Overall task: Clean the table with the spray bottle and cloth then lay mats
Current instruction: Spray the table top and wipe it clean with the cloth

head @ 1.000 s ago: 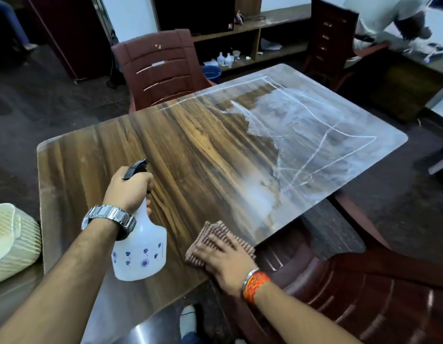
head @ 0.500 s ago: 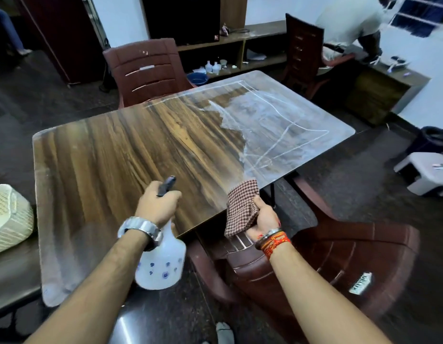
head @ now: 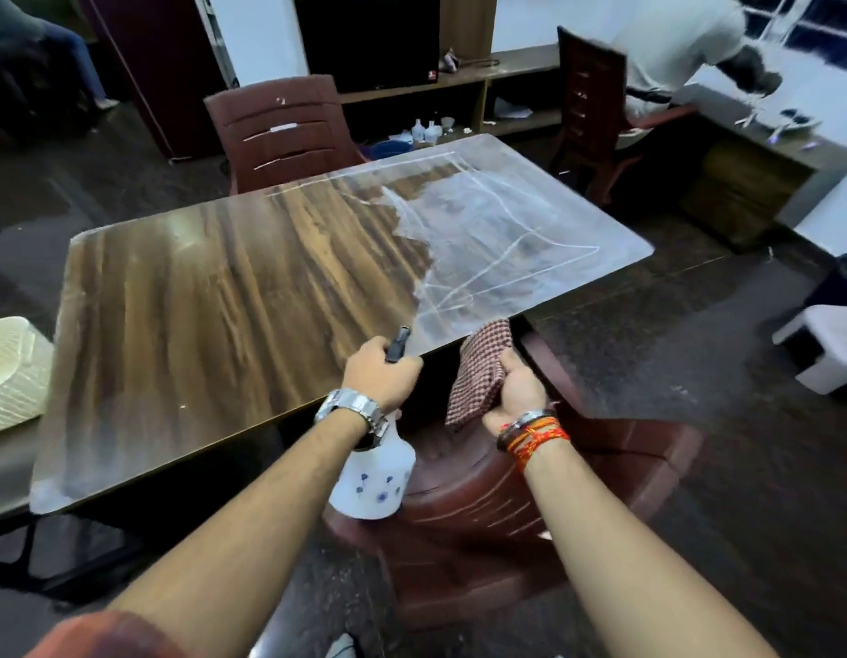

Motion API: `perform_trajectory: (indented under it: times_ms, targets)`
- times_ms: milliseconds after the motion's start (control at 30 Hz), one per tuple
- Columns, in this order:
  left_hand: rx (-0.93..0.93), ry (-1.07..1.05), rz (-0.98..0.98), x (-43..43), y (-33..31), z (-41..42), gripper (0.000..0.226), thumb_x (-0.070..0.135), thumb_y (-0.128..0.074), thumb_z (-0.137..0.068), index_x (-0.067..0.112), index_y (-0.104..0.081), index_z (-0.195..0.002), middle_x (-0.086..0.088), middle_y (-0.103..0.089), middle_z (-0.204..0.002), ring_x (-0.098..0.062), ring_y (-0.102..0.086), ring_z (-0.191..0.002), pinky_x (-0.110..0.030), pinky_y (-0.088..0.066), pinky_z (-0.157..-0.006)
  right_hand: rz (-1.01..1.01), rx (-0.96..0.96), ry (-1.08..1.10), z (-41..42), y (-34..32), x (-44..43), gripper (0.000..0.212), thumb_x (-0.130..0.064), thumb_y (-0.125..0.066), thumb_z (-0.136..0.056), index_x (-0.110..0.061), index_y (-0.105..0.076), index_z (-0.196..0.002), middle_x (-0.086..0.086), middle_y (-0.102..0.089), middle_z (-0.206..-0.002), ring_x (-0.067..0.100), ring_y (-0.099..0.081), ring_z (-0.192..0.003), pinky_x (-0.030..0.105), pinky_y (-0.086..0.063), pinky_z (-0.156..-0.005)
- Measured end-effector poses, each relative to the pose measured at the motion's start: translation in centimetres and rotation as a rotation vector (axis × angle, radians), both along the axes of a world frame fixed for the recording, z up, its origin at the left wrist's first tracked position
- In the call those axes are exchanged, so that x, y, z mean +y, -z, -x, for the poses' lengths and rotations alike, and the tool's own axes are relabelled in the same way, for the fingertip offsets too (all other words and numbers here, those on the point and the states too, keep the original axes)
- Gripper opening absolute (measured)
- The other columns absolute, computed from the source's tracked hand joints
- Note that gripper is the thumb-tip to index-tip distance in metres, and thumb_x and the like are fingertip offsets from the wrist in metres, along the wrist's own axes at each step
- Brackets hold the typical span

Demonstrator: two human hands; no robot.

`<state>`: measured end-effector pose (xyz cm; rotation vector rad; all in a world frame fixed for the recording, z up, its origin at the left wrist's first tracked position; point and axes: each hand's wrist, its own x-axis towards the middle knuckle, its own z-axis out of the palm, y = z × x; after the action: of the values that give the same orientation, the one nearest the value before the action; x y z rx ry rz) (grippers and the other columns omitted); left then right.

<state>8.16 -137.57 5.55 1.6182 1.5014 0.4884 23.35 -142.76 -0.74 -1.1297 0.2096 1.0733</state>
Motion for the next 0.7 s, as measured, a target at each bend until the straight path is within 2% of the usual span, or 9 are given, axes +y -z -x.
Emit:
perform_trajectory:
  times_ms: [67,167,233,367,533,700]
  targets:
    - [-0.019,-0.031,-0.014,-0.9,-0.2,-3.0,0.014,0.024,-0.057,-0.078,0.013,-0.050,-0.074,-0.006,-0.058,-0.072,-0.027,-0.054,-0.061,-0.024,-0.037,-0.044,0.002,-0.064,-0.049,-2.8,-0.4,-0.7,0.031,-0.025,-0.053,-0.095,-0.006,-0.064,-0.118,0.016,-0.066,-0.115,0.032,-0.064,-0.102,0.049,-0.054,-0.086]
    - [-0.017,-0.081,-0.040,-2.2,-0.4,-7.4,0.011,0.024,-0.056,-0.074,0.016,-0.052,-0.069,-0.007,-0.061,-0.068,-0.031,-0.057,-0.063,-0.033,-0.043,-0.057,0.008,-0.118,-0.105,-7.0,-1.3,-2.6,0.026,-0.023,-0.050,-0.097,-0.010,-0.063,-0.116,0.012,-0.066,-0.109,0.030,-0.062,-0.101,0.049,-0.049,-0.093]
    - [-0.053,-0.138,-0.041,-2.7,-0.7,-10.1,0.012,0.025,-0.056,-0.070,0.018,-0.053,-0.063,-0.006,-0.061,-0.062,-0.034,-0.063,-0.062,-0.038,-0.050,-0.060,-0.004,-0.131,-0.155,-9.7,-1.3,-3.3,0.025,-0.027,-0.049,-0.097,-0.015,-0.064,-0.114,0.012,-0.065,-0.114,0.031,-0.061,-0.105,0.052,-0.048,-0.096]
    - [-0.093,-0.174,-0.068,-3.3,-1.3,-16.2,0.012,0.016,-0.056,-0.073,0.016,-0.049,-0.064,-0.006,-0.052,-0.060,-0.023,-0.050,-0.056,-0.031,-0.038,-0.055,-0.022,-0.136,-0.166,-15.3,-1.5,-3.4,0.025,-0.026,-0.048,-0.098,-0.015,-0.066,-0.114,0.012,-0.062,-0.125,0.032,-0.058,-0.113,0.053,-0.044,-0.101]
    - [-0.043,-0.195,-0.056,-1.2,-0.5,-21.9,0.016,0.014,-0.055,-0.077,0.014,-0.048,-0.062,-0.006,-0.054,-0.058,-0.024,-0.047,-0.054,-0.025,-0.030,-0.047,-0.028,-0.118,-0.211,-19.8,-1.5,-1.9,0.028,-0.022,-0.046,-0.100,-0.013,-0.062,-0.121,0.012,-0.060,-0.126,0.033,-0.057,-0.115,0.052,-0.043,-0.103]
    - [-0.052,-0.298,-0.039,2.9,1.9,-26.1,0.013,0.018,-0.054,-0.071,0.014,-0.048,-0.059,-0.009,-0.055,-0.056,-0.027,-0.051,-0.057,-0.031,-0.039,-0.054,0.009,-0.151,-0.273,-24.2,-0.5,1.4,0.030,-0.022,-0.048,-0.099,-0.014,-0.061,-0.126,0.009,-0.061,-0.124,0.030,-0.057,-0.114,0.050,-0.044,-0.102]
